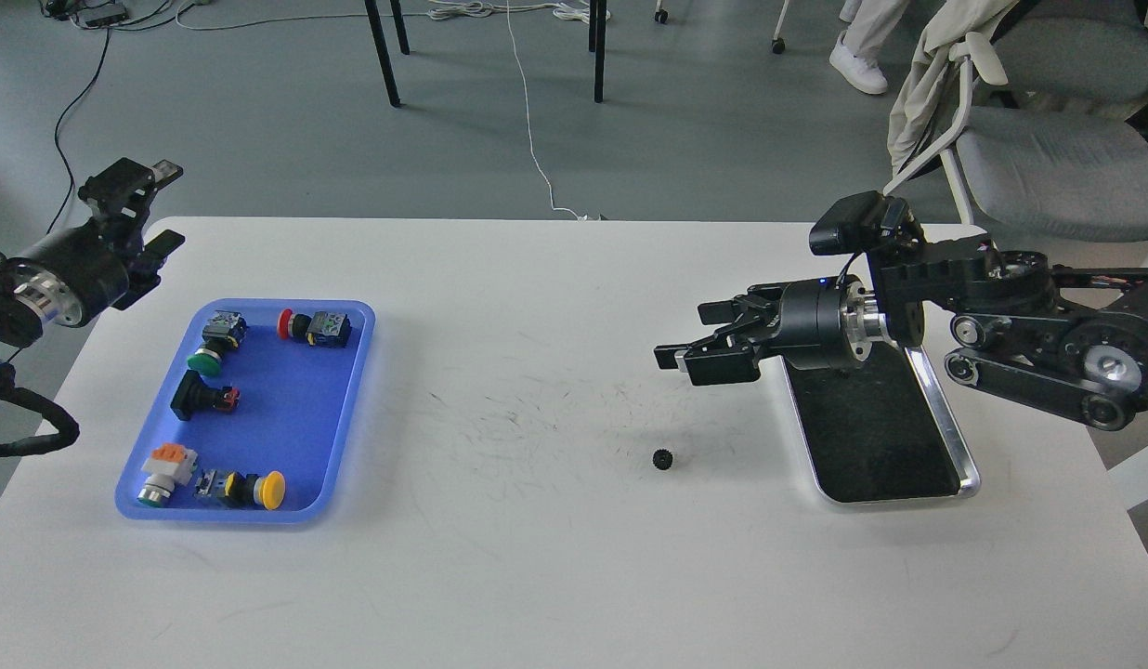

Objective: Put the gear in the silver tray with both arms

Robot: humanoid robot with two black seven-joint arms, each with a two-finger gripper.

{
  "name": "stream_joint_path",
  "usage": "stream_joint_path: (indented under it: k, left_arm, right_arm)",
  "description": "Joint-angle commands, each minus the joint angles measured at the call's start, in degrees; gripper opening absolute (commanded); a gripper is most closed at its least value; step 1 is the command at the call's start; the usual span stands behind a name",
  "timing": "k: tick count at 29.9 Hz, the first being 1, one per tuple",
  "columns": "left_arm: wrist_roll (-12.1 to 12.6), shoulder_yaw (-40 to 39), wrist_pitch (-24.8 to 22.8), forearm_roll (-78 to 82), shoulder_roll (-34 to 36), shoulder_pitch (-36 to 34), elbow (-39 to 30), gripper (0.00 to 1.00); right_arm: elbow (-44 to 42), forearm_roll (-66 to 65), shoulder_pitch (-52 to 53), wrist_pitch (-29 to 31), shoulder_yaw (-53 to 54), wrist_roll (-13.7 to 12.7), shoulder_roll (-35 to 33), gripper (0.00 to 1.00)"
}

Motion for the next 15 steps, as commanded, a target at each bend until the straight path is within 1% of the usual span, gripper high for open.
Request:
stream_joint_path:
  k: [1,5,15]
  left_arm:
    - [0.0,0.01,-0.07,-2.72,-0.14,0.29,1.91,0.97]
    - [0.0,-1.05,-0.07,-6.49,-0.41,0.91,4.89,0.97]
    - [0.0,-1.49,-0.33,-8.35,-0.76,1.79,5.52,0.98]
  right_arm:
    - [-0.95,-2.28,1.58,-0.01,-3.06,0.0,1.66,0.97]
    - [-1.3,-4.03,3.42,0.08,-6.92,0.0,4.47,0.97]
    - [-5.26,-7.55,4.22,0.34,-12.46,0.0,11.24,0.96]
